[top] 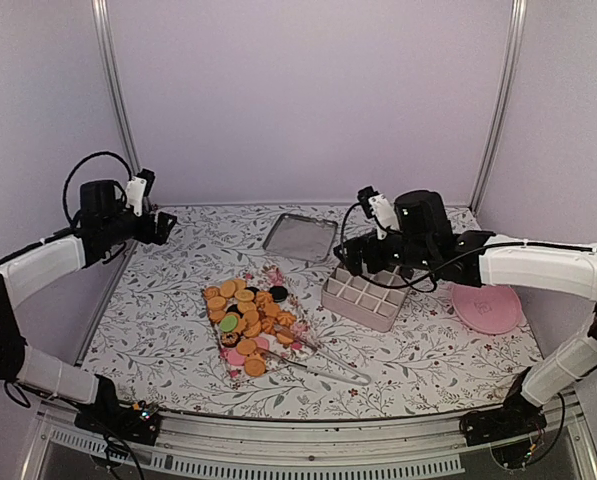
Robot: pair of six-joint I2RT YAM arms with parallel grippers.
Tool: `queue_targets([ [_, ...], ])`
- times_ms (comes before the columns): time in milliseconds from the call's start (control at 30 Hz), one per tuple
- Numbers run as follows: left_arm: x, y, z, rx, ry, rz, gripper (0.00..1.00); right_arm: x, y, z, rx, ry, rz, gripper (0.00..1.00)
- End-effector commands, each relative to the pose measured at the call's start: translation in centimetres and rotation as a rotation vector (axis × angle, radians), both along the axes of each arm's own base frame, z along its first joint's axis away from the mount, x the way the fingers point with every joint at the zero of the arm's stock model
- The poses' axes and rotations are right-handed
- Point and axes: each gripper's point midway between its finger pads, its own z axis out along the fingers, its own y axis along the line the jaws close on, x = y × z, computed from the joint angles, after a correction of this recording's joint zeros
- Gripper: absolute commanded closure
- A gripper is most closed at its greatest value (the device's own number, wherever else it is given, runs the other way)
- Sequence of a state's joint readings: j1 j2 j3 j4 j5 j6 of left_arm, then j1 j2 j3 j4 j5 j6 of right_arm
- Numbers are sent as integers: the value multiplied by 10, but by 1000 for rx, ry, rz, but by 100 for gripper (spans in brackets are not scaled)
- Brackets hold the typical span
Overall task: Pack the cookies
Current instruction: Pick up the clamp from the plate.
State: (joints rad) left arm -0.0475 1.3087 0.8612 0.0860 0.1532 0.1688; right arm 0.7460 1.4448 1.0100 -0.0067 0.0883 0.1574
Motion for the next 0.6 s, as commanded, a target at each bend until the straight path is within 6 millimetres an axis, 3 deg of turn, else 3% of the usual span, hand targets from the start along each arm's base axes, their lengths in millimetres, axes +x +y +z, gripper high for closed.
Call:
queue_targets([
  [0, -44, -23, -36, -24, 249, -136, 1, -47, 45, -43, -88, 124, 211, 1],
  [100, -51, -22, -56, -14, 305, -136, 5, -72, 65, -67, -74, 210, 300, 1],
  [300, -25, 4, -85, 19, 518, 36, 3, -112, 90, -108, -109, 299, 405, 4],
  [433, -34, -7, -119, 3, 668, -44, 24, -129, 93, -131, -120, 364, 455, 11],
  [500, -37, -13, -118, -11, 658, -78, 24, -138, 93, -139, -129, 379, 475, 14],
  [567, -36, -17, -100, -41, 583, -92, 24, -146, 89, -148, -141, 404, 489, 18],
])
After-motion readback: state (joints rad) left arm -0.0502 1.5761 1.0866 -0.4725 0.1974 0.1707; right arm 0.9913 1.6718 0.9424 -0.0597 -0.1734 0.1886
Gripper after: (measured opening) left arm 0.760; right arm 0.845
